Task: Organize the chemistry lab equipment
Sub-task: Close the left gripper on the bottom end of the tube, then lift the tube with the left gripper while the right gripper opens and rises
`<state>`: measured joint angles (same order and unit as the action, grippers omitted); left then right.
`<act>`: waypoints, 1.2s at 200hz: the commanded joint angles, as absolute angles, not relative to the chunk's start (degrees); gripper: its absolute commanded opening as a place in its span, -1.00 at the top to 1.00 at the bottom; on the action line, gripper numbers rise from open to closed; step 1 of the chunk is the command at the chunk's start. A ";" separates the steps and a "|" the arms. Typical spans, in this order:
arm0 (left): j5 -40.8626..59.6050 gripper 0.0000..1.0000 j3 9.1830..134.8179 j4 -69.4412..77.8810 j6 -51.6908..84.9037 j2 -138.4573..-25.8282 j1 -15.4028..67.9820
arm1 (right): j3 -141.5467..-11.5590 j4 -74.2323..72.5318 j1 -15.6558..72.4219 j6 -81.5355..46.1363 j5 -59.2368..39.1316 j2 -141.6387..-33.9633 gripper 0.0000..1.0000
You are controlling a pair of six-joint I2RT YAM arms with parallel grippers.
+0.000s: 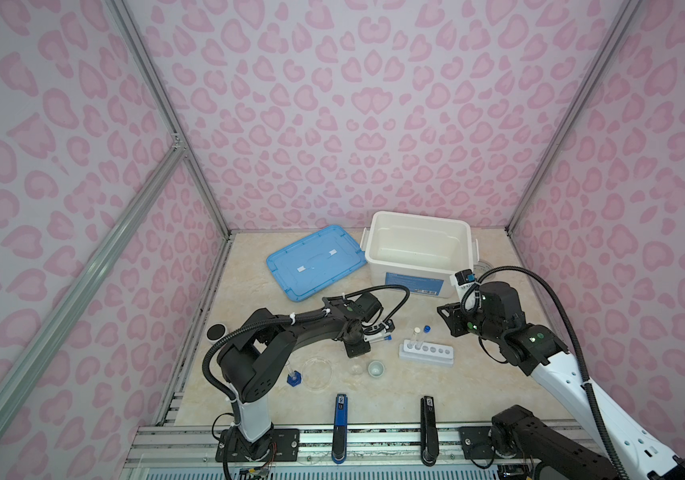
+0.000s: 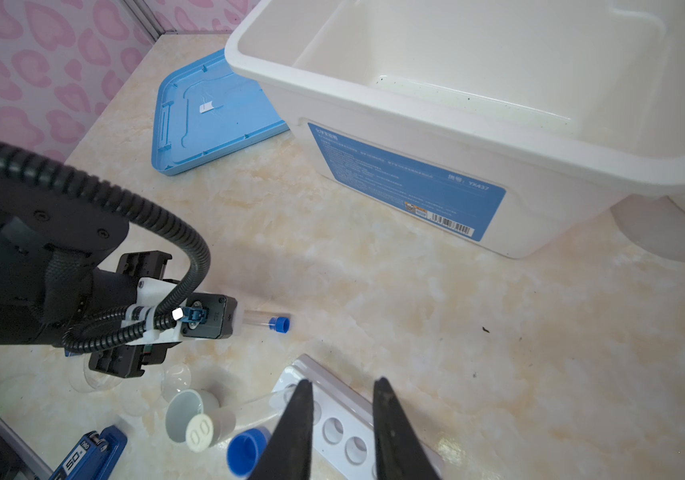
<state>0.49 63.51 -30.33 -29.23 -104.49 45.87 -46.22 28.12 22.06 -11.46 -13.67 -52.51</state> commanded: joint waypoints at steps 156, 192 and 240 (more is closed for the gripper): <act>10.47 0.87 64.08 -30.15 -24.74 -94.97 41.10 | -51.22 30.97 21.93 -10.40 -17.61 -53.80 0.39; 12.10 0.88 63.21 -29.26 -24.09 -89.21 39.75 | -56.43 35.37 22.79 -7.51 -19.03 -57.39 0.27; 13.29 0.88 61.92 -28.31 -23.03 -82.14 39.23 | -60.90 35.26 24.25 -7.20 -25.57 -60.43 0.08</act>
